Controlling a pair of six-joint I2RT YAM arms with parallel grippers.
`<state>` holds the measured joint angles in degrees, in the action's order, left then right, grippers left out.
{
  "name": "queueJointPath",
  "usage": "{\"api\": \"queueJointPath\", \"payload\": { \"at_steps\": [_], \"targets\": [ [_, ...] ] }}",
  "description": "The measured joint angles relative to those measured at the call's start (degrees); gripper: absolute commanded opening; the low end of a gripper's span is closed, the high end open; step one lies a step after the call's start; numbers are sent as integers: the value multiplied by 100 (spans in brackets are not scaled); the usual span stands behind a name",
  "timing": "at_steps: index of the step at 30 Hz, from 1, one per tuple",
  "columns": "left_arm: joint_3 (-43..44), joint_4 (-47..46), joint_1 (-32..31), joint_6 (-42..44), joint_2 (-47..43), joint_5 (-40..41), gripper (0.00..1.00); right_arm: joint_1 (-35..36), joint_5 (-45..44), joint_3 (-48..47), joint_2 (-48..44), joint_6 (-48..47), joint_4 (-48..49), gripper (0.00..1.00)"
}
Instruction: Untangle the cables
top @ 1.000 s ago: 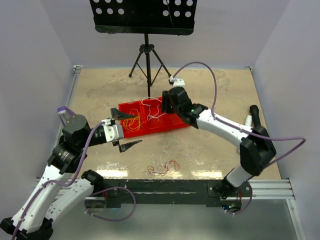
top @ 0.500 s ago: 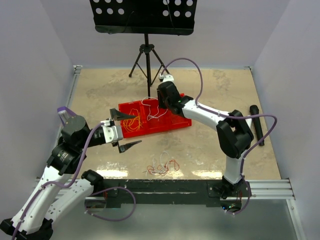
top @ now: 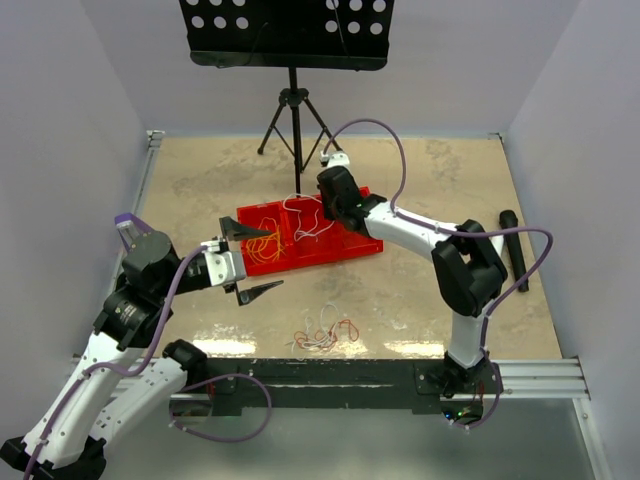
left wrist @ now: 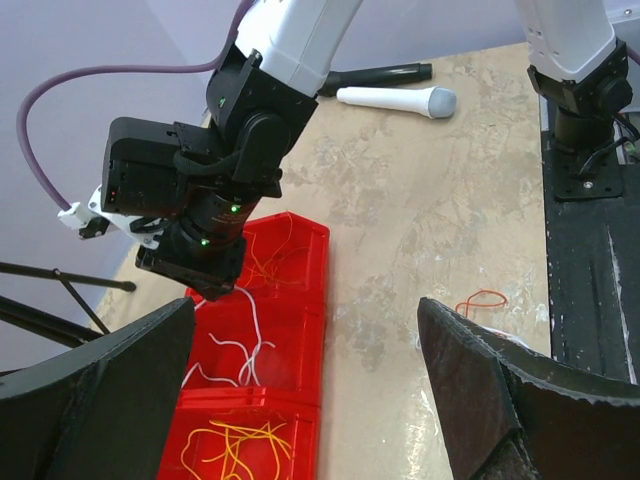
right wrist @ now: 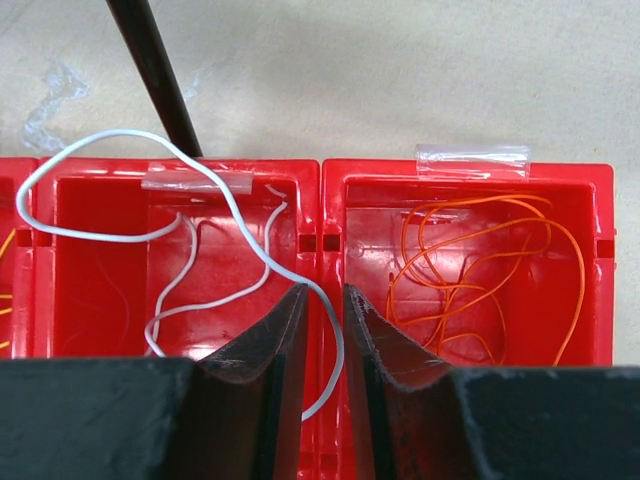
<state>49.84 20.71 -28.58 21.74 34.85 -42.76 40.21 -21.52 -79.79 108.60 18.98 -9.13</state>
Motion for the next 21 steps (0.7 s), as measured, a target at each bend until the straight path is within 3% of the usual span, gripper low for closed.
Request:
{"api": "queueJointPath", "payload": {
  "at_steps": [10,21],
  "targets": [
    [-59,-15,0,-11,-48,4,97,2,-33,155,-33,2,103,0],
    [-109,-37,0,-13,-96,17,98,396,-177,155,-553,52,61,0]
  ]
}}
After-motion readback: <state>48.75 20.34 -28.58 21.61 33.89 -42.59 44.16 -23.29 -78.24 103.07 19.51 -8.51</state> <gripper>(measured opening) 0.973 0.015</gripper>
